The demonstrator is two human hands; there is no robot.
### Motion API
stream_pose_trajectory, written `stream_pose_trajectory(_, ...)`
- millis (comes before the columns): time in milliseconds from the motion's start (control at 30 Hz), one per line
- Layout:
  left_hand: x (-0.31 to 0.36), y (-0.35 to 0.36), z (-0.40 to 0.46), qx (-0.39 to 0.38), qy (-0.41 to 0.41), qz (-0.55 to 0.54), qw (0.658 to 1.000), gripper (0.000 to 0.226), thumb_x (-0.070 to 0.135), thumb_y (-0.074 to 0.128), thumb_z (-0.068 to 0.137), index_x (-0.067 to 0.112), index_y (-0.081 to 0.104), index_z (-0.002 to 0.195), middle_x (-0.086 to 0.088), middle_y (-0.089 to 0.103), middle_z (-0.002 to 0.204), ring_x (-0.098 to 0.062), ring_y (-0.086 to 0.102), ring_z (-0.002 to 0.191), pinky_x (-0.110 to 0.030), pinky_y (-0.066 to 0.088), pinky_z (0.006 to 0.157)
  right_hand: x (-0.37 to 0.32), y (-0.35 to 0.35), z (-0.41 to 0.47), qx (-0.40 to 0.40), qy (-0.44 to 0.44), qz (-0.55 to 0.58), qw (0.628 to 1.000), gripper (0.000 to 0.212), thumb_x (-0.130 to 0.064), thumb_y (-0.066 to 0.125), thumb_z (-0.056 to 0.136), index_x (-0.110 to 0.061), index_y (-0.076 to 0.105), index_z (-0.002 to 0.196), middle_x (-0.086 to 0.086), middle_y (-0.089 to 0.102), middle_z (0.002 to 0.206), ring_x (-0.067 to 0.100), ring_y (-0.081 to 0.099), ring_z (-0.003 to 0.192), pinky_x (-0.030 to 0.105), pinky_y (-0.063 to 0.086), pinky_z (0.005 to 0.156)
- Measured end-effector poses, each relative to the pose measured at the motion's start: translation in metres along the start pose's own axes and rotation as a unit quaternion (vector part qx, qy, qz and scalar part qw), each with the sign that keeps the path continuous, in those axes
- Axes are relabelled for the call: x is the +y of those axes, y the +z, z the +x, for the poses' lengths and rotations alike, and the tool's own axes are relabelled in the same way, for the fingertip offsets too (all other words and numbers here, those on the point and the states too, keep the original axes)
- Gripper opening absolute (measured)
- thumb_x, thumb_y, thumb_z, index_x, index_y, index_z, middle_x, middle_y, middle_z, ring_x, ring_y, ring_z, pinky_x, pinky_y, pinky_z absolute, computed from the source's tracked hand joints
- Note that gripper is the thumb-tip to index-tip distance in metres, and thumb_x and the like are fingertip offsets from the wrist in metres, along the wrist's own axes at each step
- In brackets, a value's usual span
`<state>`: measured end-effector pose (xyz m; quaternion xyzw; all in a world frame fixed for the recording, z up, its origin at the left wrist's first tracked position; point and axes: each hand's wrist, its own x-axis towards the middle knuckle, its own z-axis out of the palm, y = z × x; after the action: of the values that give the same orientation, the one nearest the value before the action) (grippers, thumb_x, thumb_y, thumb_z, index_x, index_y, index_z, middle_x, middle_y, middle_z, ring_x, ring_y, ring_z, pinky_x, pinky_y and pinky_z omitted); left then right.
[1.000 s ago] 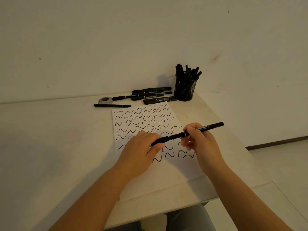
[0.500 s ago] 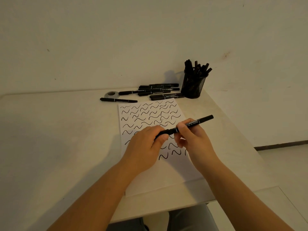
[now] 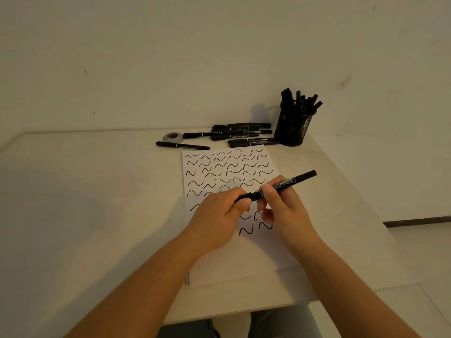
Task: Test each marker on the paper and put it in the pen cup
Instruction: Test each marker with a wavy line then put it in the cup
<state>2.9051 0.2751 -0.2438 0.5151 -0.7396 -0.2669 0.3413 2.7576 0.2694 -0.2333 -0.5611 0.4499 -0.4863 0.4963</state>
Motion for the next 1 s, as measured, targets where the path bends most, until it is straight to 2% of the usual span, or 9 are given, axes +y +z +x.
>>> stream_pose_trajectory(167, 0.001, -0.001, 0.004, 0.023, -0.008, -0.027, 0.999, 0.018, 0.030, 0.043, 0.093, 0.036, 0.054, 0.080, 0.009, 0.045, 0.055, -0.008, 0.040, 0.048, -0.028, 0.034, 0.050, -0.005, -0.003, 0.009, 0.038, -0.022, -0.096, 0.994, 0.018, -0.026, 0.050, 0.092, -0.021, 0.054, 0.075, -0.006, 0.056, 0.058, -0.001, 0.049, 0.049, 0.012, 0.038, 0.048)
stream_pose_trajectory(267, 0.001, -0.002, 0.007, 0.054, -0.015, -0.016, 0.998, 0.016, 0.035, 0.044, 0.092, 0.030, 0.059, 0.090, 0.011, 0.044, 0.048, -0.003, 0.040, 0.043, -0.017, 0.031, 0.044, -0.004, -0.003, 0.011, 0.122, -0.031, -0.139, 0.982, 0.025, -0.036, 0.057, 0.086, -0.022, 0.056, 0.065, -0.005, 0.057, 0.054, -0.002, 0.050, 0.047, 0.009, 0.038, 0.047)
stream_pose_trajectory(367, 0.002, -0.004, 0.011, 0.072, -0.022, 0.029, 0.997, 0.021, 0.038, 0.043, 0.091, 0.026, 0.060, 0.094, 0.011, 0.045, 0.049, -0.003, 0.041, 0.043, -0.016, 0.032, 0.044, -0.002, -0.004, 0.010, 0.144, -0.110, -0.209, 0.961, 0.028, -0.037, 0.060, 0.083, -0.026, 0.050, 0.059, -0.006, 0.051, 0.050, 0.002, 0.046, 0.049, 0.011, 0.038, 0.049)
stream_pose_trajectory(433, 0.003, -0.008, 0.015, 0.072, -0.034, 0.046, 0.996, 0.020, 0.038, 0.042, 0.092, 0.027, 0.059, 0.094, 0.009, 0.047, 0.053, -0.004, 0.040, 0.045, -0.018, 0.032, 0.046, -0.007, -0.006, 0.012, 0.129, -0.207, -0.293, 0.925, 0.020, -0.029, 0.063, 0.083, -0.029, 0.053, 0.066, -0.012, 0.053, 0.059, 0.004, 0.049, 0.052, 0.013, 0.039, 0.049)
stream_pose_trajectory(500, 0.006, -0.014, 0.021, 0.067, -0.039, 0.068, 0.995, 0.020, 0.037, 0.042, 0.092, 0.026, 0.059, 0.093, 0.008, 0.050, 0.057, -0.006, 0.043, 0.049, -0.024, 0.036, 0.049, -0.013, -0.010, 0.019, 0.105, -0.313, -0.404, 0.853, 0.010, -0.017, 0.072, 0.076, -0.021, 0.065, 0.083, -0.005, 0.061, 0.079, 0.004, 0.054, 0.062, 0.014, 0.041, 0.051)
stream_pose_trajectory(567, 0.011, -0.019, 0.028, 0.062, -0.029, 0.109, 0.992, 0.023, 0.037, 0.040, 0.093, 0.023, 0.058, 0.091, 0.009, 0.051, 0.060, -0.007, 0.045, 0.053, -0.025, 0.038, 0.053, -0.014, -0.013, 0.028, 0.074, -0.370, -0.494, 0.784, 0.026, -0.012, 0.078, 0.068, -0.013, 0.068, 0.092, 0.004, 0.064, 0.088, 0.016, 0.061, 0.070, 0.017, 0.041, 0.051)
stream_pose_trajectory(767, 0.026, -0.034, 0.057, 0.047, 0.030, 0.213, 0.975, 0.024, 0.042, 0.039, 0.092, 0.026, 0.056, 0.091, 0.012, 0.051, 0.064, -0.005, 0.049, 0.059, -0.020, 0.033, 0.051, -0.026, -0.028, 0.066, 0.023, -0.448, -0.535, 0.716, 0.020, -0.012, 0.075, 0.073, -0.009, 0.066, 0.090, 0.005, 0.063, 0.079, 0.018, 0.059, 0.063, 0.025, 0.048, 0.047)
stream_pose_trajectory(867, 0.029, -0.045, 0.077, 0.040, 0.048, 0.219, 0.974, 0.016, 0.046, 0.043, 0.090, 0.032, 0.050, 0.089, 0.014, 0.049, 0.062, -0.002, 0.047, 0.056, -0.018, 0.029, 0.049, -0.035, -0.035, 0.088, 0.010, -0.404, -0.534, 0.743, 0.016, -0.013, 0.071, 0.077, -0.008, 0.064, 0.091, 0.005, 0.062, 0.080, 0.017, 0.058, 0.060, 0.024, 0.046, 0.045)
stream_pose_trajectory(1000, 0.014, -0.063, 0.112, -0.005, -0.018, 0.217, 0.976, 0.024, 0.049, 0.043, 0.089, 0.033, 0.054, 0.105, 0.019, 0.056, 0.083, 0.001, 0.054, 0.075, -0.019, 0.041, 0.060, -0.056, -0.052, 0.129, 0.082, -0.261, -0.440, 0.855, 0.027, -0.021, 0.059, 0.088, -0.015, 0.053, 0.113, -0.006, 0.060, 0.093, 0.011, 0.054, 0.068, 0.021, 0.045, 0.056)
